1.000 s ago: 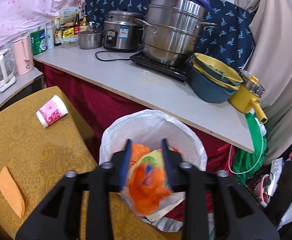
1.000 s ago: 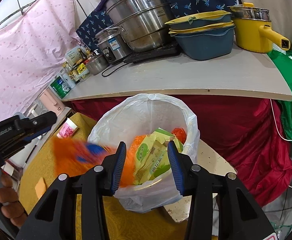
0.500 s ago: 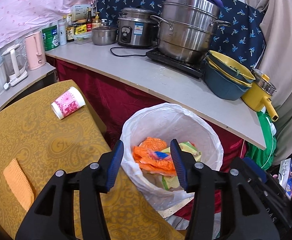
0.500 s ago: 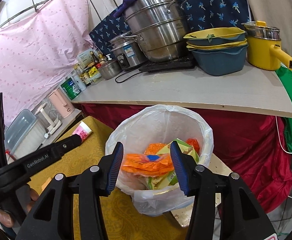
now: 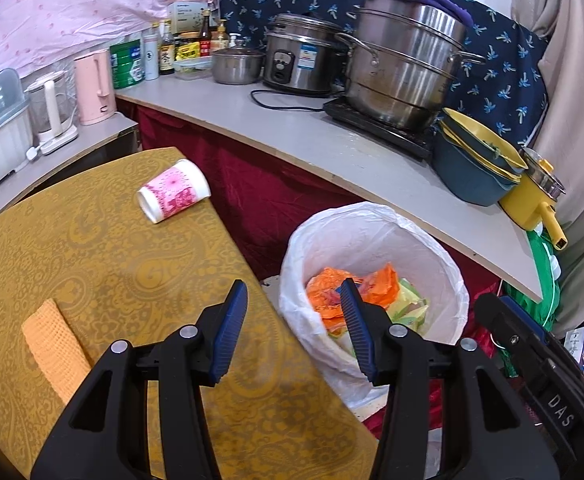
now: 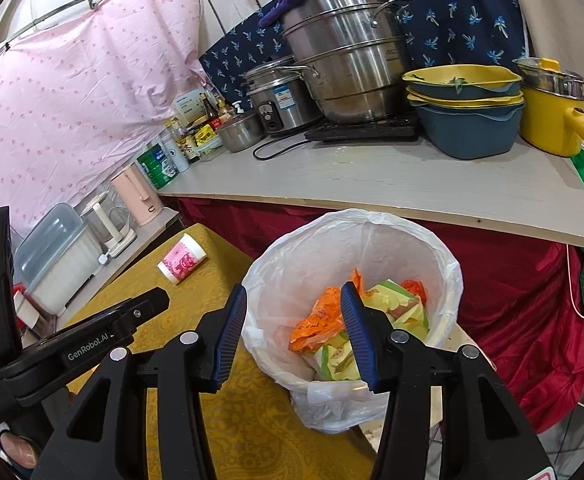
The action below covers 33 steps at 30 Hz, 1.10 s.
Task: Collect trash
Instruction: 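Move both open grippers back toward the orange foam net and pink paper cup, then grasp the orange foam net with the left gripper while the right gripper grasps the pink paper cup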
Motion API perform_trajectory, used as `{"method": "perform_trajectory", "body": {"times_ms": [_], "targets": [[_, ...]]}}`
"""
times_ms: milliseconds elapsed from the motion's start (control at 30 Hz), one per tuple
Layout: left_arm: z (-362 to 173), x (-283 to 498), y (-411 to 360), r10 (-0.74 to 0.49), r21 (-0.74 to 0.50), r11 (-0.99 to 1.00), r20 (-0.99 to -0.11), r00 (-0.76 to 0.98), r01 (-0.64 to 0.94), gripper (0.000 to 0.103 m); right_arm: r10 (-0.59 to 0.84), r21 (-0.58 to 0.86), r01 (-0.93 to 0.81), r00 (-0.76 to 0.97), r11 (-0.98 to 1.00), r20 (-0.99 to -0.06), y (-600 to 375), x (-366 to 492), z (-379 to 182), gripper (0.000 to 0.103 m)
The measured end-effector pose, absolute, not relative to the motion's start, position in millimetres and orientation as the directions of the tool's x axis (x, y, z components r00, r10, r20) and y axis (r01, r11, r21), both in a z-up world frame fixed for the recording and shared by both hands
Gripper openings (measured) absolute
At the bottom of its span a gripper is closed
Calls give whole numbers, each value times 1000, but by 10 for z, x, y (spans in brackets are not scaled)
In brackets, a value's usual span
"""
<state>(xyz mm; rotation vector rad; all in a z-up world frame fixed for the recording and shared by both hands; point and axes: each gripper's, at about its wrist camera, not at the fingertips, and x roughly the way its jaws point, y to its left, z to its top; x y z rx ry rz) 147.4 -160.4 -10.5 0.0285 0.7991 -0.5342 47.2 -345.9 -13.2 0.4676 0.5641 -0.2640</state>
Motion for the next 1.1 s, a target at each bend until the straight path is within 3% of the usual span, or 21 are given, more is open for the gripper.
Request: {"method": "perform_trajectory", "body": {"times_ms": [333,533,600,733,800,1100], "targets": [[-195,1564,-1168,-397,-175,901,-699,594,397,47,-71,337,317,813,887,-579,-3180,668,-147,48],[-304,1671,-745,-305,-146,945,-719,625,294,63,-31,322,278,799,905,-601,-2929,884,-233,48],[-355,1703,-558,-236,-107,966,-732,639,234,73,-27,310,275,786,910,-618,-2835,978,-268,48],[-458,1762,-211,-80,-8,994,-752,654,113,78,-44,260,282,751,923,-659,-2630,1199,-324,48],[-530,1837,-41,-25,22,998,-774,633,65,82,-42,245,277,737,929,-674,-2527,1338,-350,53],[-947,2178,569,-12,-74,992,-861,509,-102,85,4,218,215,702,952,-712,-2151,2099,-479,63]]}}
